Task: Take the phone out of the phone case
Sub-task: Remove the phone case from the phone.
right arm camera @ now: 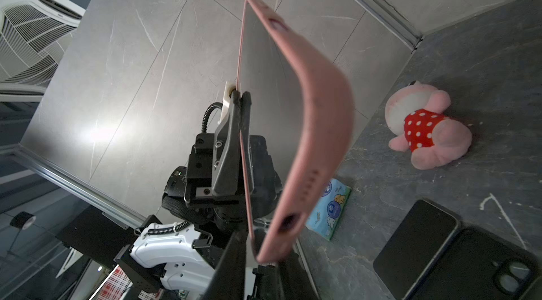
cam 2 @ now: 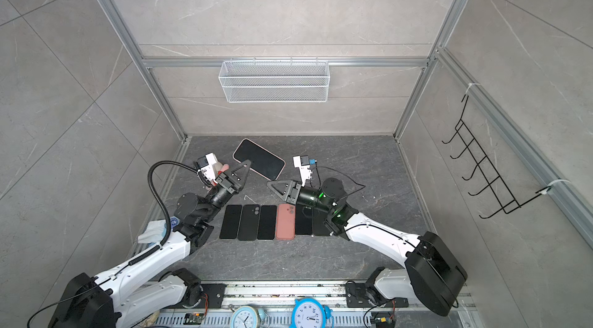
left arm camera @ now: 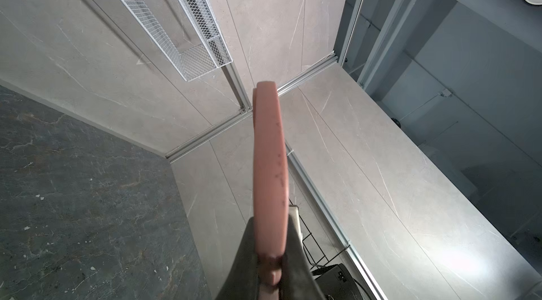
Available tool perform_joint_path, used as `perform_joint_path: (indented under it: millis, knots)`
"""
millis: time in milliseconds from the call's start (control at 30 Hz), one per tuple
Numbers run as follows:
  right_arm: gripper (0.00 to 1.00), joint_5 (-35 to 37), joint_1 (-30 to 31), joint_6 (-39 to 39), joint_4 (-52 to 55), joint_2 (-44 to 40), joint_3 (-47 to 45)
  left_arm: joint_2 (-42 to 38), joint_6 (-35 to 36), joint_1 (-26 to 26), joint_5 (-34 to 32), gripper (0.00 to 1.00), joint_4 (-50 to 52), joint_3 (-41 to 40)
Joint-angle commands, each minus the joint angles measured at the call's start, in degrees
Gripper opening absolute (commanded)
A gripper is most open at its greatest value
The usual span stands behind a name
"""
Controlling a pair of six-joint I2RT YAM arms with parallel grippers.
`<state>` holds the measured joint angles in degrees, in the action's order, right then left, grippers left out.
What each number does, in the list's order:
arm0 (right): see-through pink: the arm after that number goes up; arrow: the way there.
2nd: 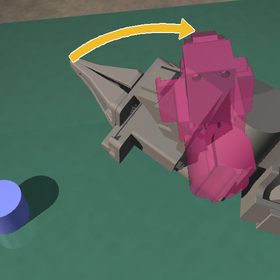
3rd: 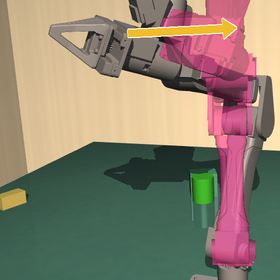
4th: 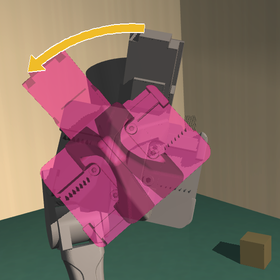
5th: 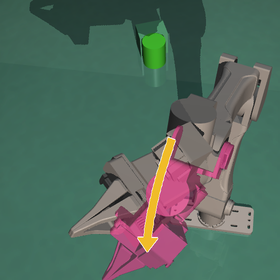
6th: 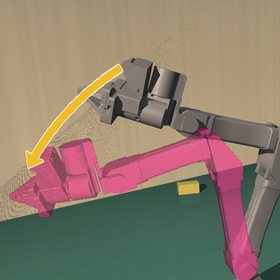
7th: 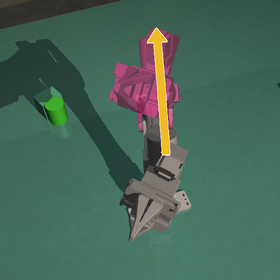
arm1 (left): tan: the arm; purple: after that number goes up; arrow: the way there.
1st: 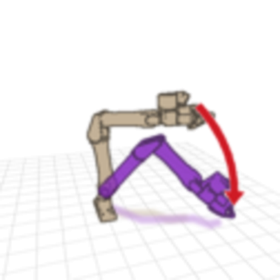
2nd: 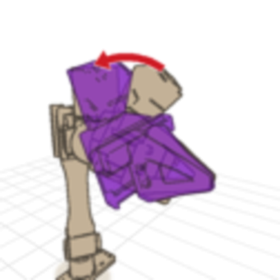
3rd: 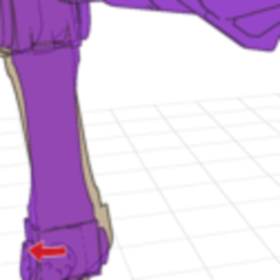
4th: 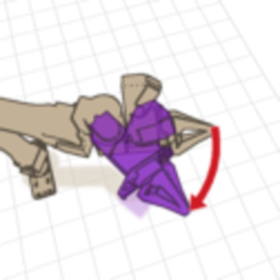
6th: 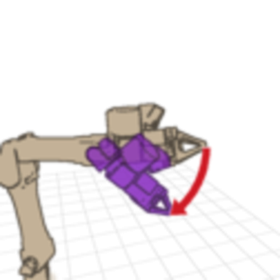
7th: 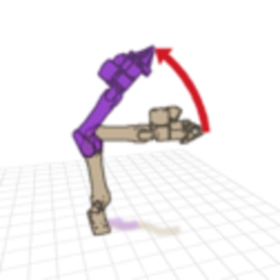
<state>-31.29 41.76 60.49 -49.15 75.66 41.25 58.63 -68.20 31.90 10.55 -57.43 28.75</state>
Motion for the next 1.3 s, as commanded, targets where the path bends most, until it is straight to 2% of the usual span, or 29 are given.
perform_joint_path:
  millis: [0,133,233,467,667,733,833,933,1267]
  knots:
    - [0.25,0.4,-0.4,0.4,-4.2,-0.1,0.8,-1.6,-0.5,0.2,-0.6,0.0,-7.2,0.1]
    - [0.19,0.5,-0.4,0.4,-4.6,0.1,0.8,-1.3,-0.8,0.2,-0.6,0.0,-7.7,0.1]
    - [0.18,0.6,-0.7,2.2,-5.7,0.5,0.8,-1.1,-1.0,0.2,-0.4,0.0,-8.1,-0.1]
    - [0.26,1.0,-1.0,3.4,-7.2,1.4,1.0,-1.1,-1.9,0.3,-0.9,0.0,-9.4,-0.9]
    - [0.17,0.5,-1.0,4.3,-8.7,2.0,0.8,-1.4,-1.9,0.3,-1.4,0.0,-9.0,-1.0]
    - [0.2,0.0,-1.0,4.4,-8.7,2.2,0.5,-1.4,-1.9,0.2,-1.4,0.0,-8.7,-1.0]
    - [0.29,-1.0,-1.0,4.8,-9.8,2.4,0.0,-1.4,-1.8,0.3,-1.8,0.0,-8.5,-0.9]
    - [0.33,-1.0,-0.9,4.8,-10.1,2.4,-0.7,-1.2,-1.8,0.3,-2.2,0.0,-8.4,-0.9]
    - [0.31,-1.4,0.1,5.4,-11.8,4.0,-0.9,-0.9,-1.4,0.2,-3.2,0.0,-8.1,-1.0]
